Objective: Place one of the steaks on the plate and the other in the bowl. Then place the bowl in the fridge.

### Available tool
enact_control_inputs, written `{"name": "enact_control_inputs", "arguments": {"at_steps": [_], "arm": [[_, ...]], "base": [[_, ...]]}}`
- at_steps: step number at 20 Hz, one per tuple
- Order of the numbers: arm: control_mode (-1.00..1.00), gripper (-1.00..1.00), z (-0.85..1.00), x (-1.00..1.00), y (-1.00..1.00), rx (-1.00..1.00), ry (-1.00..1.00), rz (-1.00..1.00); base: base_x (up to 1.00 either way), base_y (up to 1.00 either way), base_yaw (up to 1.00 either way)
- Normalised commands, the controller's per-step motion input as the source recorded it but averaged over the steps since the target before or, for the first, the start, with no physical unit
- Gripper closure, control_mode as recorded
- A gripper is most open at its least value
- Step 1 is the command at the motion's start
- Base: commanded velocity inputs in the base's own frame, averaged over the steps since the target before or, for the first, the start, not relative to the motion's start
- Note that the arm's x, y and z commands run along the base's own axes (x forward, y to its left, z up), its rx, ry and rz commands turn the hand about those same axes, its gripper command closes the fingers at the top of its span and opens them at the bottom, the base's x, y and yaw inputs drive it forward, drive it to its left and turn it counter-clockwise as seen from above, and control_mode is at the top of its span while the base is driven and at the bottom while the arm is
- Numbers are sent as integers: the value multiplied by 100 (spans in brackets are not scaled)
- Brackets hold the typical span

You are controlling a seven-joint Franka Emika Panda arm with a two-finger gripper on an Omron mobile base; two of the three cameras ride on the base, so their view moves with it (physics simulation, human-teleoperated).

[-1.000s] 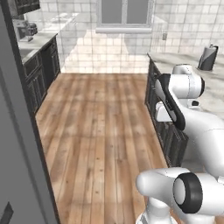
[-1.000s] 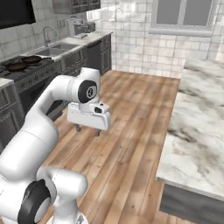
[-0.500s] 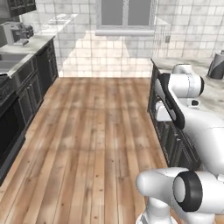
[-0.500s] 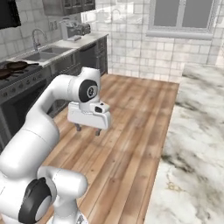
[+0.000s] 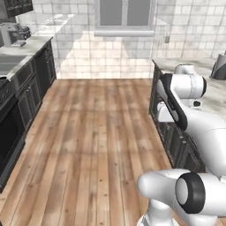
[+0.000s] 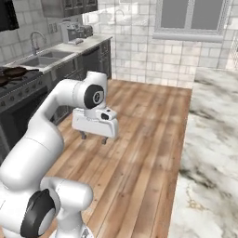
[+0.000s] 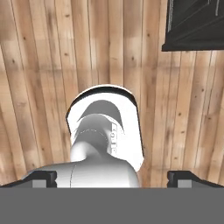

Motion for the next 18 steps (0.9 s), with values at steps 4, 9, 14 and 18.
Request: {"name": "enact_control_inputs", "arguments": {"at_steps": [4, 9, 14, 18], "arm": [[100, -100, 0, 0, 0, 0, 0, 0], [100, -100, 0, 0, 0, 0, 0, 0], [100, -100, 0, 0, 0, 0, 0, 0], [100, -100, 0, 0, 0, 0, 0, 0]], "base": [[19, 70, -1], [68, 43, 14], [51, 43, 43], [35, 39, 67]]}}
